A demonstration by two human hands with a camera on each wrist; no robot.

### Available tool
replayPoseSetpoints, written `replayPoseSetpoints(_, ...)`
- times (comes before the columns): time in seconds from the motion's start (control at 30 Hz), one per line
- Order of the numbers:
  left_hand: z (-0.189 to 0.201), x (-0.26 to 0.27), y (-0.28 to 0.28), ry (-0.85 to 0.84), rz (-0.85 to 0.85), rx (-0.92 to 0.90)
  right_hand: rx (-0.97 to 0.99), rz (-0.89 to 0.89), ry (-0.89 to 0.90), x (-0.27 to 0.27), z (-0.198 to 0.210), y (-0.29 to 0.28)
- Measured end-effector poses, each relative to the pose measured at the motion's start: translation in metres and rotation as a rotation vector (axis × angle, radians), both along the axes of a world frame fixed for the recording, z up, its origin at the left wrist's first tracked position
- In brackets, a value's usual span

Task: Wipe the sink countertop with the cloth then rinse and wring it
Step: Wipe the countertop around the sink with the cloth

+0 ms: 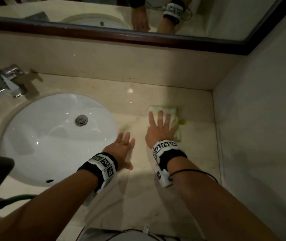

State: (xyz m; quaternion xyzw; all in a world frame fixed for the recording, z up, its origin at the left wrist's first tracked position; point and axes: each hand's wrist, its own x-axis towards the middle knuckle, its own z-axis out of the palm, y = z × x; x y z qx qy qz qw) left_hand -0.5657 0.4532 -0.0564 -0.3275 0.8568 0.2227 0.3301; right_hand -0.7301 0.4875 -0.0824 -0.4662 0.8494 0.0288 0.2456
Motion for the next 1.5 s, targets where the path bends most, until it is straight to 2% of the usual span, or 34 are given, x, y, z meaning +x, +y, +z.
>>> replayPoseSetpoints(0.13,-0.003,0.001,-0.001,0.005,0.000,-0.002,-0.032,0.057,0.006,-0.017,-0.005,0.006)
replayPoseSetpoints(0.3,-0.002,0.001,-0.002,0.010,0.001,0.001,-0.090,0.066,0.129,-0.051,-0.006,0.019)
replayPoseSetpoints(0.53,0.001,0.001,-0.002,0.006,-0.008,0.006,0.114,-0.193,0.086,-0.134,-0.004,0.048)
replayPoseSetpoints(0.73,0.001,0.000,-0.004,0.002,-0.018,0.008,0.160,-0.241,-0.007,-0.116,0.002,0.027)
replayPoseSetpoints(1.03,0.000,-0.002,-0.004,-0.015,-0.042,0.009,0.078,0.136,-0.014,0.002,0.007,-0.016)
replayPoseSetpoints(1.27,0.000,0.000,-0.003,-0.004,-0.038,0.011,0.019,0.251,0.012,-0.030,0.006,0.002)
replayPoseSetpoints(1.37,0.000,-0.001,-0.003,-0.014,-0.044,0.016,0.043,0.196,0.027,-0.053,0.004,0.010)
replayPoseSetpoints(1.5,0.000,-0.001,-0.003,-0.018,-0.043,0.016,0.087,0.022,0.022,-0.093,0.000,0.026)
